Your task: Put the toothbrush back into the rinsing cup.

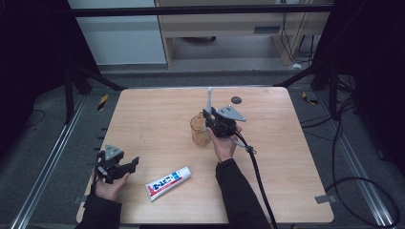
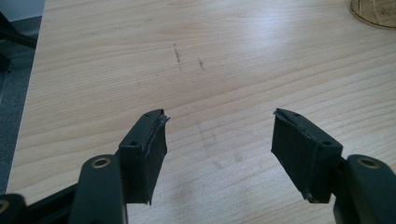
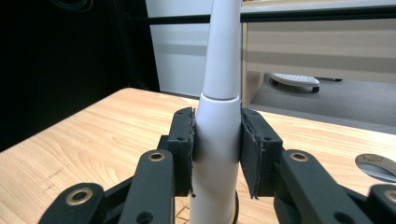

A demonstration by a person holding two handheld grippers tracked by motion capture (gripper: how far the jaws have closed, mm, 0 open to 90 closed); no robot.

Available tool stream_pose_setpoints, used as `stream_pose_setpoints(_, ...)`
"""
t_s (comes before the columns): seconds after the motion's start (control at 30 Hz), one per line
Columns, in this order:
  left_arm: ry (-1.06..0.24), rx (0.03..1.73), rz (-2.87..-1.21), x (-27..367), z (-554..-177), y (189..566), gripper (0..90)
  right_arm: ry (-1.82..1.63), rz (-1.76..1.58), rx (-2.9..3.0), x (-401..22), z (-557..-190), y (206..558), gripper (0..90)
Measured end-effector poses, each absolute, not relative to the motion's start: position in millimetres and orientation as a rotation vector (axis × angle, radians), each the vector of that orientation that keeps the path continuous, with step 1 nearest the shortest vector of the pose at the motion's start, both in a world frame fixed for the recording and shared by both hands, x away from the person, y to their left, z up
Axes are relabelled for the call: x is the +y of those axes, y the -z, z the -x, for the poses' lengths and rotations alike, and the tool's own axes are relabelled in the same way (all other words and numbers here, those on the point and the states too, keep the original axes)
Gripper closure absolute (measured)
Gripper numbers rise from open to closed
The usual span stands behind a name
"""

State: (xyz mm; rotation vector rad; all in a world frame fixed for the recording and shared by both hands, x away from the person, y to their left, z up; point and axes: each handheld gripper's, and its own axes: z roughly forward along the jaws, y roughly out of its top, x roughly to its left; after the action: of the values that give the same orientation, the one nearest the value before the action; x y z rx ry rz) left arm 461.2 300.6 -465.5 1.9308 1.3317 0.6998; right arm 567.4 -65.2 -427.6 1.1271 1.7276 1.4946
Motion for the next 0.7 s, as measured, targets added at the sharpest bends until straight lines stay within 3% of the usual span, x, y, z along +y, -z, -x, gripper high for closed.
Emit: stream_pose_setpoints(0.7,-0.698,1.330,-1.935,300.1,-461.3,466.0,34.7,-1.428,-1.126,1.809,-65.3,-567.5,436.3,67.4)
